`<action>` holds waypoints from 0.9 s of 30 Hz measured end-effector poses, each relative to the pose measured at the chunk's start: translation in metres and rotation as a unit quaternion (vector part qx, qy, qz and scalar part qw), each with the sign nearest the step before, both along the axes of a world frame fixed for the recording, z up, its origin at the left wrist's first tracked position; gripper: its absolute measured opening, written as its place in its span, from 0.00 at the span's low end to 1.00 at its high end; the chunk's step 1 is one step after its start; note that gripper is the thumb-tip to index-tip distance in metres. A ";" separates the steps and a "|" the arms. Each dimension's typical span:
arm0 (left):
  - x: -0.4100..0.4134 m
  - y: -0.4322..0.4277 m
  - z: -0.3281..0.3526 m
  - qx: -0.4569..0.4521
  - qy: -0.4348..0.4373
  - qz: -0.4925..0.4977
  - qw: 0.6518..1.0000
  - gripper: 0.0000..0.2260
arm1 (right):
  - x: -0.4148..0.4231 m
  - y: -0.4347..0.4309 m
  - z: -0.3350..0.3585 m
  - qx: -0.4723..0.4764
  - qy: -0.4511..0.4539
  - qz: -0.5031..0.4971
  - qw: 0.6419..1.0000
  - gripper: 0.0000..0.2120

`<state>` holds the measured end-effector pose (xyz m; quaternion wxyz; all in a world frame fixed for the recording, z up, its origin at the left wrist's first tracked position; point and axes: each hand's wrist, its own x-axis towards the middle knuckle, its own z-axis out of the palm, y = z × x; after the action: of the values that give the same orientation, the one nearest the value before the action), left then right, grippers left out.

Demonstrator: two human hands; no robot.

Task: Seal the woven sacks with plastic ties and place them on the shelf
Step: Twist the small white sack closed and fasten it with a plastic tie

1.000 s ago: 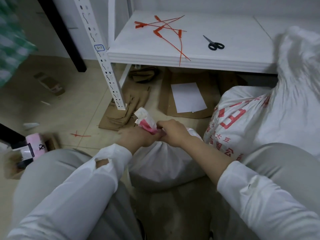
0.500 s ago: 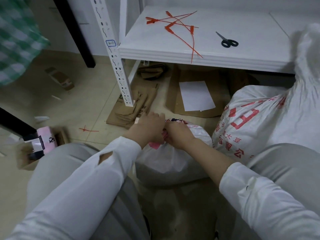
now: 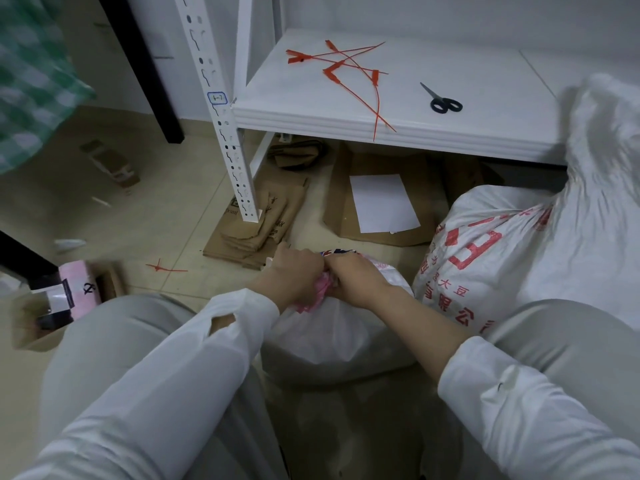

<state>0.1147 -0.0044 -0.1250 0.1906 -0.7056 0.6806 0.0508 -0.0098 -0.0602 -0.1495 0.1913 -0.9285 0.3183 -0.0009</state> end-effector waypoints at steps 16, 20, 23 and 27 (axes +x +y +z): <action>0.012 -0.030 0.031 0.013 0.018 -0.029 0.999 0.12 | 0.027 -0.077 0.079 -0.182 -0.169 -0.131 0.960 0.08; 0.027 -0.046 0.039 0.024 0.093 0.005 0.995 0.17 | 0.046 -0.116 0.100 -0.242 -0.195 -0.176 0.934 0.08; 0.036 -0.059 0.039 0.031 0.114 0.011 0.993 0.21 | 0.058 -0.146 0.105 -0.231 -0.144 -0.213 0.938 0.14; 0.037 -0.066 0.037 0.030 0.120 0.002 0.992 0.21 | 0.058 -0.169 0.105 -0.184 -0.033 -0.207 0.960 0.15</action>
<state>0.1518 -0.0703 -0.0882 0.1290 -0.6893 0.6956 0.1561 0.0486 -0.2291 -0.0446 0.0236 -0.8607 0.4918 -0.1296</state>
